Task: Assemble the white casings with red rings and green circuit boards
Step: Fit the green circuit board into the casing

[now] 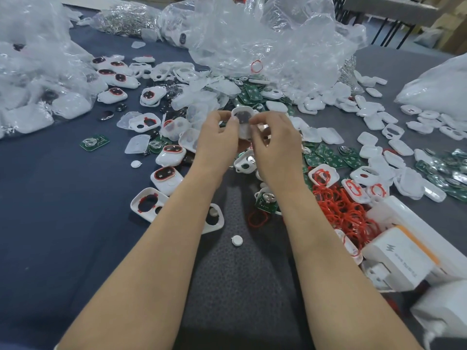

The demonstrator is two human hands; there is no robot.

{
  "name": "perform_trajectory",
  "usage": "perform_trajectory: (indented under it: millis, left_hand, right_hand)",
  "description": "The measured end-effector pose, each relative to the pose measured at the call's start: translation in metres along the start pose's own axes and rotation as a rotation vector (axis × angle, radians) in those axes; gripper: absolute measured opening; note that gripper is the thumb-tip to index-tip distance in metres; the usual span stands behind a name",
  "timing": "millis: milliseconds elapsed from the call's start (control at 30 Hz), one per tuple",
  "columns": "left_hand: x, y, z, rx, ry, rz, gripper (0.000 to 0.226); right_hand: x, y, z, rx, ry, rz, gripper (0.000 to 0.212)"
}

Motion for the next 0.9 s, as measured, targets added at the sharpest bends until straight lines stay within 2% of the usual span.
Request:
perform_trajectory:
  millis: [200,300,400,467,600,733,900]
  left_hand:
    - [0.0003,-0.0002,-0.0010,0.017,0.057,-0.046,0.003]
    - [-0.0002,-0.0002,-0.0018,0.016,0.058,-0.044,0.011]
    - [-0.0002,-0.0009,-0.0022,0.006,0.037,-0.038,0.014]
    - [0.0003,-0.0003,-0.0020,-0.005,0.028,-0.047,0.007]
    - [0.0004,-0.0003,-0.0010,-0.020,0.022,-0.091,0.004]
    - [0.0009,0.0007,-0.0013,-0.012,0.039,-0.062,0.014]
    - [0.0007,0.0014,-0.0026,0.014,0.048,0.006,0.017]
  right_hand:
    - [-0.0029,0.0015,-0.0001,-0.002,-0.046,0.056,0.016]
    - [-0.0056,0.0023,0.0007,0.021,-0.081,0.089,0.016]
    - [-0.0079,0.0017,0.0013,0.097,-0.132,0.187,0.015]
    - [-0.0097,0.0015,0.0020,0.167,-0.164,0.298,0.014]
    - [-0.0097,0.0000,0.0022,0.262,-0.153,0.448,0.009]
    - [-0.0057,-0.0001,0.0011,0.255,-0.121,0.420,0.005]
    - [-0.0022,0.0009,-0.0001,0.158,-0.131,0.273,0.006]
Point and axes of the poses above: each hand's wrist, its own z-axis towards the middle knuckle, its own x-axis out of the palm, y = z × x, the point moved 2 cm from there along z, towards the middle knuckle, and after that the axes turned 10 degrees about z, right-handed, at the moved point
